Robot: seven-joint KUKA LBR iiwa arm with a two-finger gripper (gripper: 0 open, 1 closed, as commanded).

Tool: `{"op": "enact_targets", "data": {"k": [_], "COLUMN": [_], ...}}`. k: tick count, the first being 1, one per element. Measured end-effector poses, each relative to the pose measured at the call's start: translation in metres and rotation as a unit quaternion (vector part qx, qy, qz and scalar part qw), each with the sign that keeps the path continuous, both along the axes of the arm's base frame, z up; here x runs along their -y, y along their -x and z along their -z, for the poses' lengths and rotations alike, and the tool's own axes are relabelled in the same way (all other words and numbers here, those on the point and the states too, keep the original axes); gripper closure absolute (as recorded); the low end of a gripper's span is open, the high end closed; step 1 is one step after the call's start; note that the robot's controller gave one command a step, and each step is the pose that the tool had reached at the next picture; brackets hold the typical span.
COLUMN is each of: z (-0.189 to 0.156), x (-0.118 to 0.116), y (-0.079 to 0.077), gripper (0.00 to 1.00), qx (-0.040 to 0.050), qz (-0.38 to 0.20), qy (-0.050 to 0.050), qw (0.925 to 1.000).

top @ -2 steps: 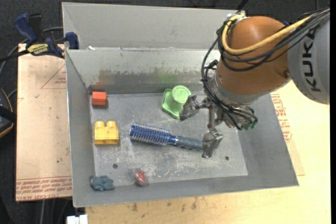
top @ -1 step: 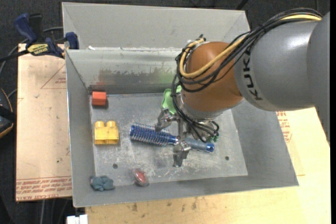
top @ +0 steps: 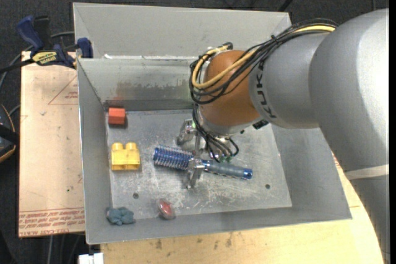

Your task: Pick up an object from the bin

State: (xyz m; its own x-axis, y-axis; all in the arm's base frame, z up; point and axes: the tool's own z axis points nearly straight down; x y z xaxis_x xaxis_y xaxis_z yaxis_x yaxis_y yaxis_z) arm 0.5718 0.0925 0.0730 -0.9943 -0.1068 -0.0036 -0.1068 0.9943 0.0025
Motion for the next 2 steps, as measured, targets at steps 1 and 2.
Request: {"op": "enact_targets", "data": {"k": [1,2], "z": [-0.004,-0.205], "x": [-0.001,-0.026], "y": [-0.003,-0.012], "gripper": [1.0,1.0], "qx": [0.0045,0.0035], "qz": [0.0,-0.198], "qy": [-0.001,0.001], "qw": [1.0,0.9802]}}
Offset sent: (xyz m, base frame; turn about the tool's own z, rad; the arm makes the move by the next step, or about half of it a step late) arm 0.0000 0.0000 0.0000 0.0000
